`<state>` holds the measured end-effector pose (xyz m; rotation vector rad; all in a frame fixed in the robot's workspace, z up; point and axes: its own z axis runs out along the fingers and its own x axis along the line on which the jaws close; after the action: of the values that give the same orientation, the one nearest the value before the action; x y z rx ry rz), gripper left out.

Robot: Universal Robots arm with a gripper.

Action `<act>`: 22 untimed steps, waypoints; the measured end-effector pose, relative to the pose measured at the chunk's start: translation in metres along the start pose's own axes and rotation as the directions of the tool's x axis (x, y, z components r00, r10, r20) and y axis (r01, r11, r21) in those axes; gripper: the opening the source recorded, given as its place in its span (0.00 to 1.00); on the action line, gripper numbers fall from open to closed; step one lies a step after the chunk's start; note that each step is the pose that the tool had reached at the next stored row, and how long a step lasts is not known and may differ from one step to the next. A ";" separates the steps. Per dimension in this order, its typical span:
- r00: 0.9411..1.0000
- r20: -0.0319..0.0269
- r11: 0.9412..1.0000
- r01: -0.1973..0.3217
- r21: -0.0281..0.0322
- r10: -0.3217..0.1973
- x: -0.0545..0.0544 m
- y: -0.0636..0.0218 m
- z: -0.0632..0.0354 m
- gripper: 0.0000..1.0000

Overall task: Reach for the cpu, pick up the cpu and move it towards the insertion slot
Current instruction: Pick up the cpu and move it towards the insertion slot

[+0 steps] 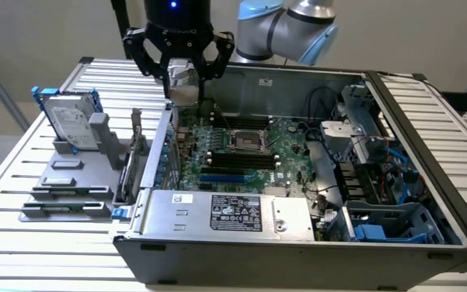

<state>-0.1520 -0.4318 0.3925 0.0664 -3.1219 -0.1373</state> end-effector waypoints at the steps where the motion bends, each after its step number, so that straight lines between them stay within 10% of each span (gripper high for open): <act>1: 1.000 0.000 1.000 0.000 0.000 0.000 -0.004 -0.0001 0.0007 0.54; 22: 1.000 0.000 1.000 0.000 0.000 0.000 -0.094 0.0107 0.0188 0.54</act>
<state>-0.0587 -0.4154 0.3733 0.0663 -3.1216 -0.1374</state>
